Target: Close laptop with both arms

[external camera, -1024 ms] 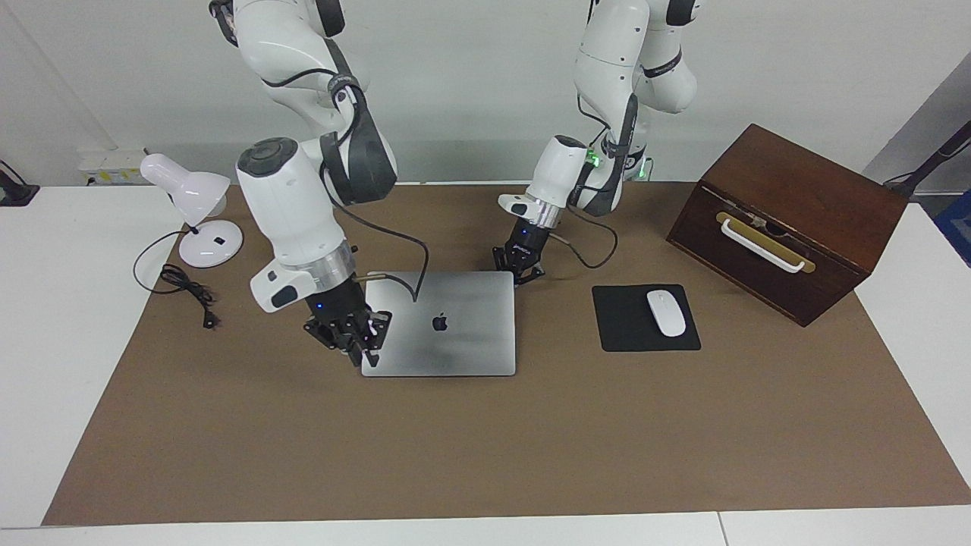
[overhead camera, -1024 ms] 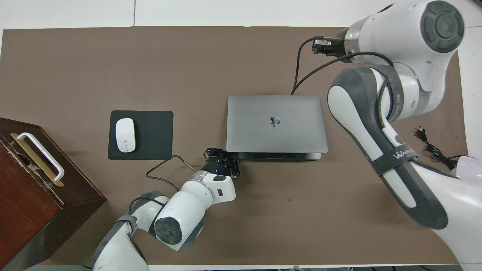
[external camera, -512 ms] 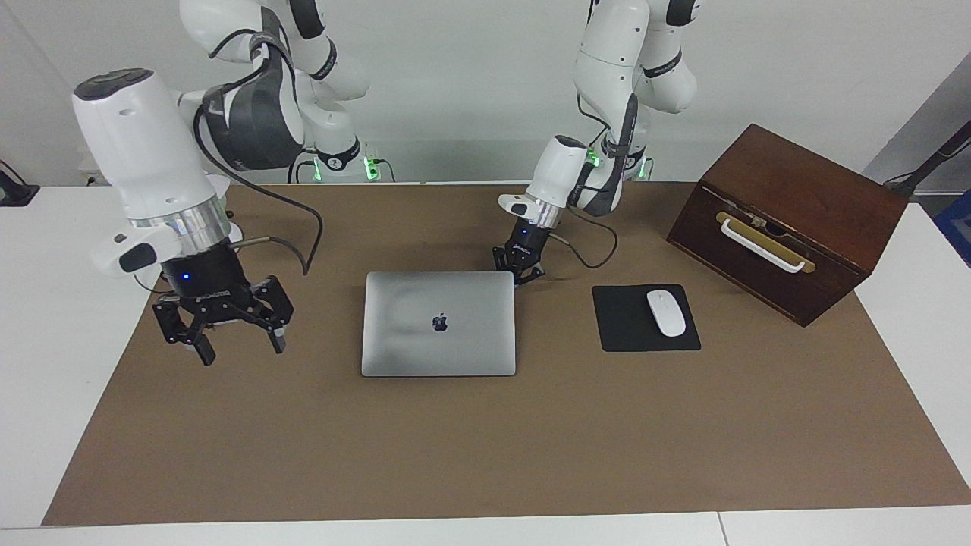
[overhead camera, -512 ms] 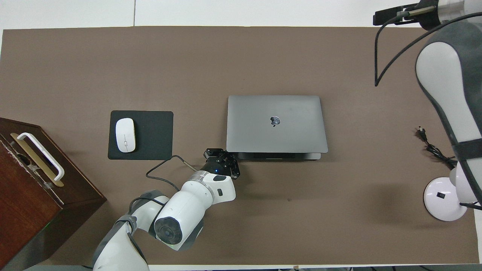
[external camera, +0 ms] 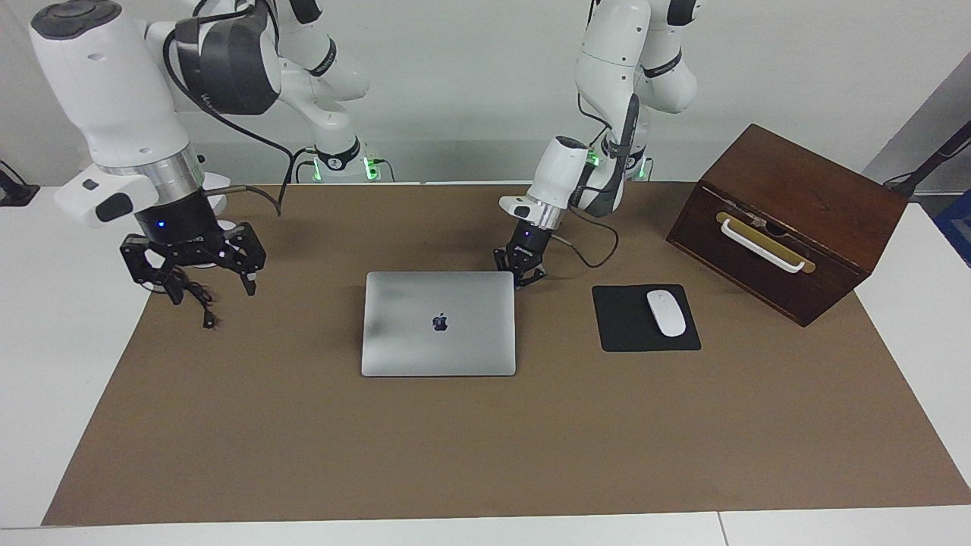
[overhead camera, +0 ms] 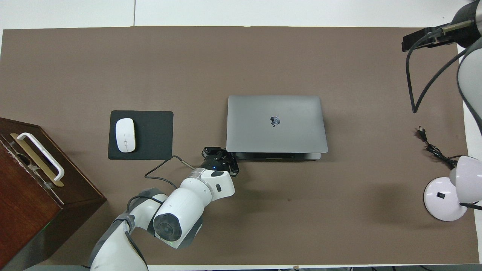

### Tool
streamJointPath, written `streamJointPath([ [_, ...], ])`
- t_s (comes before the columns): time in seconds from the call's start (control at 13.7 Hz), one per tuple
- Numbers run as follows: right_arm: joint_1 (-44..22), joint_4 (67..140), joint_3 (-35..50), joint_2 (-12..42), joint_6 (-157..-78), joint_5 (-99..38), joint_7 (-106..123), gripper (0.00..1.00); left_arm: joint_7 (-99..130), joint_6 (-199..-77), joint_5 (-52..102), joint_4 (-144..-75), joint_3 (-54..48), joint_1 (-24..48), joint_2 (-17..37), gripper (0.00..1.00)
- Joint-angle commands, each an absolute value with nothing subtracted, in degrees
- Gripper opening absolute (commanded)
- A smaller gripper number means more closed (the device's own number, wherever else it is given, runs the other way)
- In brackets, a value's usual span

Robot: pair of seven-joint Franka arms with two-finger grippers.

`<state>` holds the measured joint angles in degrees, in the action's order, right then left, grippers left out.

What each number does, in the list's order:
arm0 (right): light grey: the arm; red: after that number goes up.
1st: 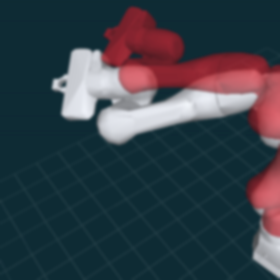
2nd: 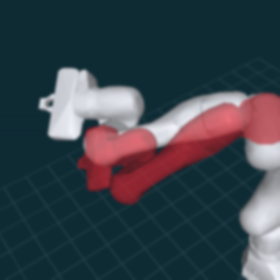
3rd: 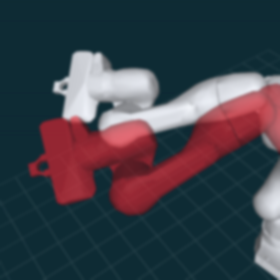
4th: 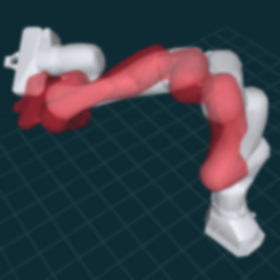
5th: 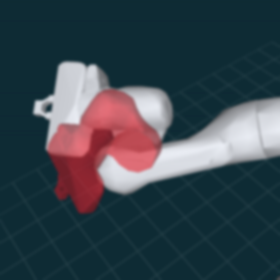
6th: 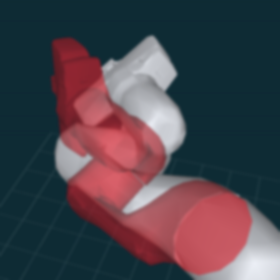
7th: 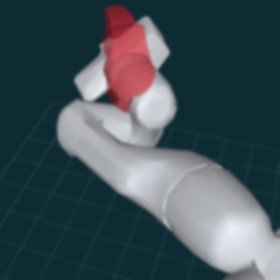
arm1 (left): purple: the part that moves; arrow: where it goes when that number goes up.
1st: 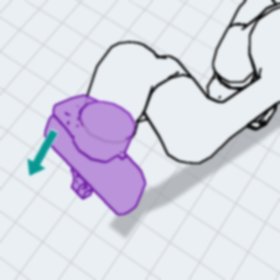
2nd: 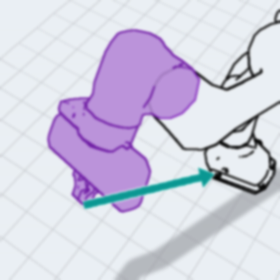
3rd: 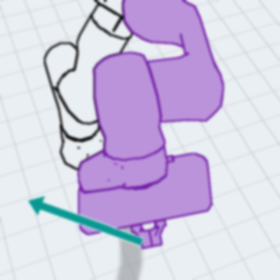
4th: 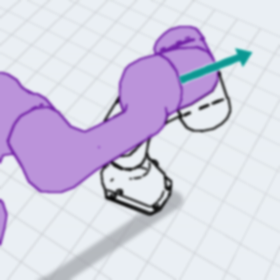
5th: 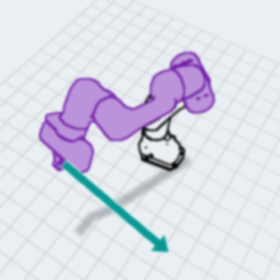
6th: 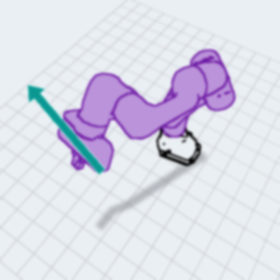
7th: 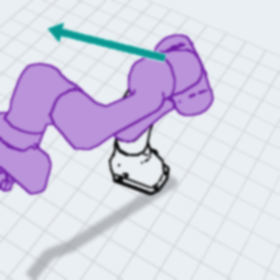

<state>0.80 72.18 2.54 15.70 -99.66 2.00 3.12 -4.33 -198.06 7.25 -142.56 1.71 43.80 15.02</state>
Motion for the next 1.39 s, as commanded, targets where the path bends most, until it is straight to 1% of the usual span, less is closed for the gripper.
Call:
streamJointPath([
  [0.0, 1.32, 78.81, 3.43, 10.30, -98.26, 2.81, -2.54, 1.00, -4.57, -186.90, 8.26, -142.82, 2.28, 42.10, 8.73, 0.00],
  [0.22, 1.84, 85.40, 3.43, 5.99, -100.10, 2.20, -4.04, 1.00, -5.01, -175.91, 8.26, -142.74, 2.29, 40.17, 1.69, 0.00],
  [0.37, 1.76, 94.78, 3.43, 1.08, -106.66, 2.11, -4.13, 1.00, -5.19, -168.17, 8.26, -142.47, 2.37, 38.77, -2.44, 0.00],
  [0.44, 1.67, 98.31, 3.34, -0.60, -109.40, 2.20, -4.13, 1.00, -5.19, -164.65, 8.26, -142.38, 2.37, 38.76, -3.94, 0.00],
  [0.51, 1.67, 100.09, 3.34, -1.40, -110.29, 2.20, -4.57, 1.00, -5.19, -162.36, 8.17, -142.30, 2.46, 38.67, -4.74, 0.00],
  [0.66, 1.58, 101.07, 3.43, -2.19, -110.30, 2.20, -5.71, 1.00, -5.19, -157.35, 8.17, -141.60, 2.55, 37.19, -6.15, 0.00],
  [0.8, 1.14, 100.73, 3.43, -2.11, -110.65, 2.55, -5.89, 1.00, -5.10, -147.62, 7.91, -139.06, 2.72, 36.74, -7.99, 0.00],
  [1.02, 0.97, 100.55, 3.60, -2.02, -110.66, 2.46, -6.24, 1.00, -5.27, -135.04, 7.47, -134.66, 2.64, 32.35, -10.97, 0.00],
  [1.24, 0.97, 100.55, 3.60, -2.28, -109.78, 2.46, -7.30, 1.00, -5.27, -127.82, 7.12, -131.85, 2.72, 28.84, -13.27, 0.00],
  [1.32, 0.97, 100.55, 3.69, -3.42, -109.69, 2.46, -7.12, 1.00, -5.27, -125.01, 5.90, -130.27, 2.64, 27.70, -13.53, 0.00],
])
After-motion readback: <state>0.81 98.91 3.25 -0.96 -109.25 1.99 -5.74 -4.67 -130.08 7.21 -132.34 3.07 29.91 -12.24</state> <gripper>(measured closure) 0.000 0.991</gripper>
